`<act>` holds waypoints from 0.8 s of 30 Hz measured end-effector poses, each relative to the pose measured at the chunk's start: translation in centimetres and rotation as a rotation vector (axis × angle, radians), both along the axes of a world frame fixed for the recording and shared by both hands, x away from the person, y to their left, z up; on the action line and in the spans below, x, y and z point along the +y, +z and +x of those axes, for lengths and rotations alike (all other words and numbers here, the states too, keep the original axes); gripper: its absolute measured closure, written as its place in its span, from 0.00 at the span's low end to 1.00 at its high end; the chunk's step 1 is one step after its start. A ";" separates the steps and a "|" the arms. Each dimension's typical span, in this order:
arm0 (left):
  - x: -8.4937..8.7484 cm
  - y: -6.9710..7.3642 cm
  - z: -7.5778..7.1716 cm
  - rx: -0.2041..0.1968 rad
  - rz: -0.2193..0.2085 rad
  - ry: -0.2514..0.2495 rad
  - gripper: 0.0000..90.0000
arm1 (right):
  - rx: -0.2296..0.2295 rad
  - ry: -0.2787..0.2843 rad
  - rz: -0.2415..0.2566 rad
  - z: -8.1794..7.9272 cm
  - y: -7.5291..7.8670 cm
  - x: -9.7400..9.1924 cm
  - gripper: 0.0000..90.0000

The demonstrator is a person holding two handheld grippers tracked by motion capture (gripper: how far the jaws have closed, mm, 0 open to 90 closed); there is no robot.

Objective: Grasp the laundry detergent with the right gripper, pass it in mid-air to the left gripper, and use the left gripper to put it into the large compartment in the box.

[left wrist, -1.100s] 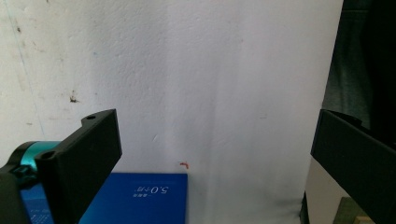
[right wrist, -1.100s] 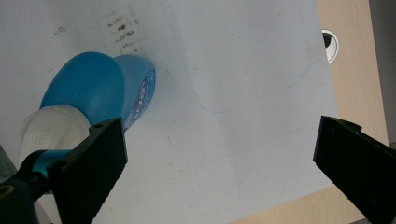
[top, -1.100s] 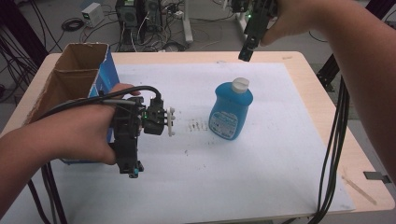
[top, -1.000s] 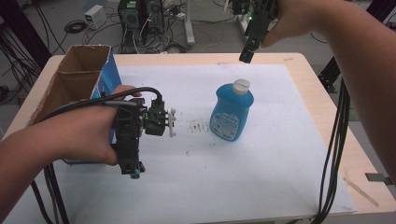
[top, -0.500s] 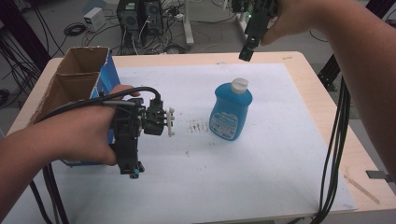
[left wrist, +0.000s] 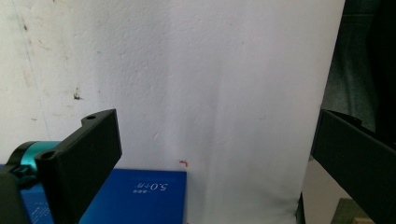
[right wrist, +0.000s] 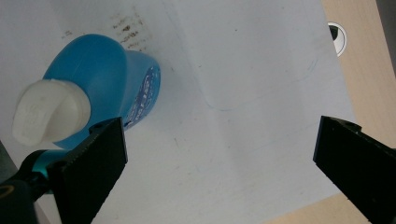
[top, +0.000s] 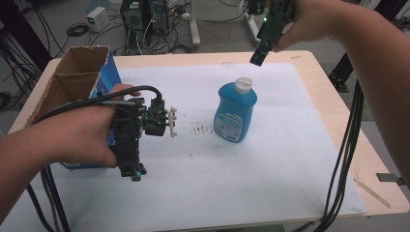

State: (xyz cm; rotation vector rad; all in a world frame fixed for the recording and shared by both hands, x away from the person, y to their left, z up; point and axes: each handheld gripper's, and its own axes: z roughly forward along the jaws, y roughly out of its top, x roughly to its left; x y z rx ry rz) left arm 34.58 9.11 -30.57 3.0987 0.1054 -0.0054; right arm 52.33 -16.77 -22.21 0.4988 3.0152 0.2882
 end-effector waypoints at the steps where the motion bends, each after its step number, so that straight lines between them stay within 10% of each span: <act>1: 0.0 0.1 0.0 0.002 0.007 -0.007 0.02 | 0.004 -0.005 0.018 -0.3 -0.1 -0.5 0.02; 14: -0.6 0.6 -0.1 0.019 -0.037 -0.006 0.02 | -0.022 -0.091 0.244 -5.8 -2.7 -7.7 0.02; 24: -0.2 0.8 -0.1 0.014 -0.041 -0.010 0.02 | -0.056 -0.139 0.348 -10.1 -6.1 -9.6 0.02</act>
